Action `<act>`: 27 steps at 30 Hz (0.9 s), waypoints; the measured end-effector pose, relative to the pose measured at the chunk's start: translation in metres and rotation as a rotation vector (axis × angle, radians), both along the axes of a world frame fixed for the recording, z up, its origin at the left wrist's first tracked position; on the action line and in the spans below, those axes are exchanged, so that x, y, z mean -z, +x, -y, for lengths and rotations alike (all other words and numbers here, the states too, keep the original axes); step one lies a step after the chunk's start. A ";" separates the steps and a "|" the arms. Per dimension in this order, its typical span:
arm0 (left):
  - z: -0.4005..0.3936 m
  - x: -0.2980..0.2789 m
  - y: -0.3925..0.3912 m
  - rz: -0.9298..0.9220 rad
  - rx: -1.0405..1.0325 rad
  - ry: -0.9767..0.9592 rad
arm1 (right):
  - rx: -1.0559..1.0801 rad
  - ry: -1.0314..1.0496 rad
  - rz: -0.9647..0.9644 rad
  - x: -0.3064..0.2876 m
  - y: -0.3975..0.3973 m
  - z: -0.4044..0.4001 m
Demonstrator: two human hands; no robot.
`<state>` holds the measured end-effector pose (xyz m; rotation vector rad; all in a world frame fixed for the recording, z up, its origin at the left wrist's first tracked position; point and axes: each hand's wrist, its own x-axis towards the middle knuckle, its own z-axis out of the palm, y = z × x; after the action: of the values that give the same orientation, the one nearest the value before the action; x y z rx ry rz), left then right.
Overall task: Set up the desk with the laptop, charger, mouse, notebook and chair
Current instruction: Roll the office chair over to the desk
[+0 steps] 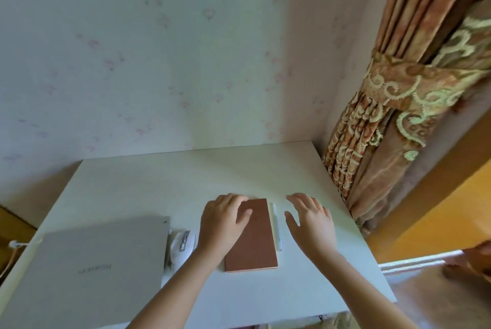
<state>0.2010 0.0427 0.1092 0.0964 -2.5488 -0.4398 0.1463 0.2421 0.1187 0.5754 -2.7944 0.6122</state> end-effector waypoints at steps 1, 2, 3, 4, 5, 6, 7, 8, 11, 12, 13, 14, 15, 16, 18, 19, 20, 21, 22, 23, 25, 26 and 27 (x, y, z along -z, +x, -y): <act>0.000 -0.009 0.003 -0.019 0.018 -0.018 | 0.008 0.003 -0.027 -0.009 0.007 -0.002; 0.000 -0.017 0.007 -0.032 0.033 -0.038 | 0.022 0.008 -0.052 -0.019 0.014 -0.004; 0.000 -0.025 0.011 -0.039 0.048 -0.059 | 0.039 0.012 -0.075 -0.028 0.022 -0.007; 0.001 -0.033 0.015 -0.044 0.066 -0.080 | 0.056 0.014 -0.097 -0.037 0.032 -0.009; 0.001 -0.039 0.020 -0.049 0.085 -0.097 | 0.073 0.014 -0.119 -0.045 0.042 -0.012; 0.001 -0.045 0.025 -0.056 0.107 -0.108 | 0.093 0.014 -0.143 -0.053 0.054 -0.014; 0.000 -0.050 0.032 -0.060 0.127 -0.112 | 0.114 0.015 -0.161 -0.061 0.066 -0.018; -0.002 -0.056 0.038 -0.060 0.146 -0.113 | 0.135 0.019 -0.169 -0.069 0.079 -0.022; -0.013 -0.069 0.058 -0.055 0.217 -0.126 | 0.210 0.050 -0.166 -0.088 0.121 -0.037; -0.018 -0.074 0.064 -0.049 0.246 -0.135 | 0.239 0.057 -0.166 -0.094 0.135 -0.043; -0.024 -0.078 0.070 -0.037 0.273 -0.137 | 0.265 0.060 -0.172 -0.097 0.148 -0.050; -0.030 -0.083 0.075 -0.028 0.302 -0.131 | 0.291 0.067 -0.181 -0.100 0.162 -0.056; -0.039 -0.087 0.081 -0.023 0.338 -0.126 | 0.327 0.077 -0.182 -0.104 0.177 -0.066; -0.047 -0.089 0.086 -0.021 0.366 -0.121 | 0.351 0.089 -0.183 -0.106 0.189 -0.073; -0.066 -0.096 0.095 -0.029 0.434 -0.113 | 0.416 0.112 -0.203 -0.111 0.210 -0.090; -0.076 -0.100 0.100 -0.032 0.470 -0.115 | 0.456 0.118 -0.211 -0.115 0.222 -0.098; -0.085 -0.103 0.104 -0.028 0.505 -0.117 | 0.490 0.123 -0.218 -0.118 0.232 -0.106; -0.094 -0.106 0.107 -0.023 0.535 -0.118 | 0.519 0.133 -0.222 -0.120 0.241 -0.114; -0.103 -0.108 0.110 -0.017 0.560 -0.119 | 0.546 0.143 -0.214 -0.122 0.250 -0.122; -0.112 -0.111 0.114 -0.015 0.580 -0.116 | 0.574 0.153 -0.199 -0.124 0.257 -0.129; -0.128 -0.114 0.121 -0.018 0.609 -0.104 | 0.621 0.167 -0.175 -0.127 0.271 -0.144; -0.136 -0.115 0.123 -0.021 0.622 -0.095 | 0.641 0.171 -0.173 -0.128 0.278 -0.151; -0.144 -0.116 0.126 -0.024 0.639 -0.089 | 0.663 0.177 -0.177 -0.130 0.285 -0.157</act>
<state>0.3269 0.1868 0.2255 -0.7661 -2.5259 -0.5528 0.4317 0.3996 0.2482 -0.2675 -2.6427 0.1643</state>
